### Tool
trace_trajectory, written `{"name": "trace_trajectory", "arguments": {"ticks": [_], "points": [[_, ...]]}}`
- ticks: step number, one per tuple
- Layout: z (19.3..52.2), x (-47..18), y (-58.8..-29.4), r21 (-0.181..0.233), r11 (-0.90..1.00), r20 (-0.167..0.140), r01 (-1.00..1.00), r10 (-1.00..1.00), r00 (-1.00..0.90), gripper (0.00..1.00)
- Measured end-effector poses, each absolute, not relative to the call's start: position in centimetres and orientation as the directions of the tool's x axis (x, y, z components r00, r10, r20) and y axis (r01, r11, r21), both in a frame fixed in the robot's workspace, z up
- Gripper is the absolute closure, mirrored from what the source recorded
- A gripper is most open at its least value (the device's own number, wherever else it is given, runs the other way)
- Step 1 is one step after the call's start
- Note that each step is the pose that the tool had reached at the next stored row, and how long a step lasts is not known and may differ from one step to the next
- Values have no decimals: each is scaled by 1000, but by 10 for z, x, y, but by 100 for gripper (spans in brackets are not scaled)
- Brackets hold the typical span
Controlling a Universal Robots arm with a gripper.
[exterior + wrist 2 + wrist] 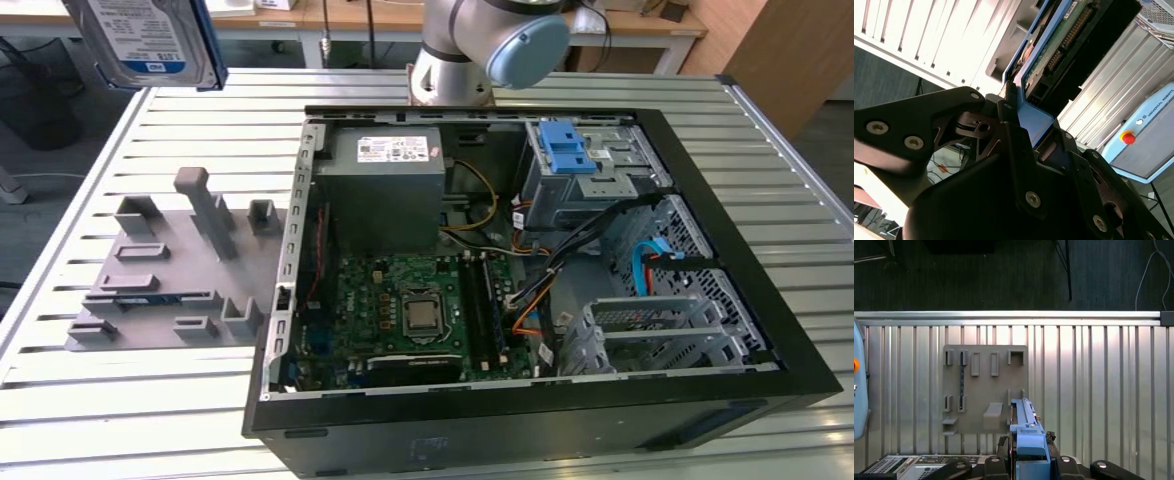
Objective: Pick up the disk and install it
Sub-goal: 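Pick up the disk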
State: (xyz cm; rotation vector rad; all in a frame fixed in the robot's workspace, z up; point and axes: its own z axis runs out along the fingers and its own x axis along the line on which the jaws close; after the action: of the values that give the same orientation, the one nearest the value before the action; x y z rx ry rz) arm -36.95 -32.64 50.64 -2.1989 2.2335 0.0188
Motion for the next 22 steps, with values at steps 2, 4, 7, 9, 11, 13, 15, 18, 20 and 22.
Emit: {"name": "trace_trajectory", "arguments": {"ticks": [2, 4, 7, 9, 11, 13, 15, 18, 20, 22], "points": [[506, -367, -326, 3, 16, -14, -1000, -1000, -16, 64], [506, -365, -326, 3, 16, -14, -1000, -1000, -16, 64], [506, -362, -326, 3, 16, -14, -1000, -1000, -16, 64], [506, -360, -326, 4, 16, -14, -1000, -1000, -16, 64], [506, -358, -326, 4, 16, -14, -1000, -1000, -16, 64], [506, -356, -326, 3, 16, -14, -1000, -1000, -16, 64], [506, -354, -326, 3, 16, -14, -1000, -1000, -16, 64], [506, -351, -326, 3, 16, -14, -1000, -1000, -16, 64], [506, -349, -326, 3, 16, -14, -1000, -1000, -16, 64], [506, -347, -326, 4, 16, -14, -1000, -1000, -16, 64]]}}
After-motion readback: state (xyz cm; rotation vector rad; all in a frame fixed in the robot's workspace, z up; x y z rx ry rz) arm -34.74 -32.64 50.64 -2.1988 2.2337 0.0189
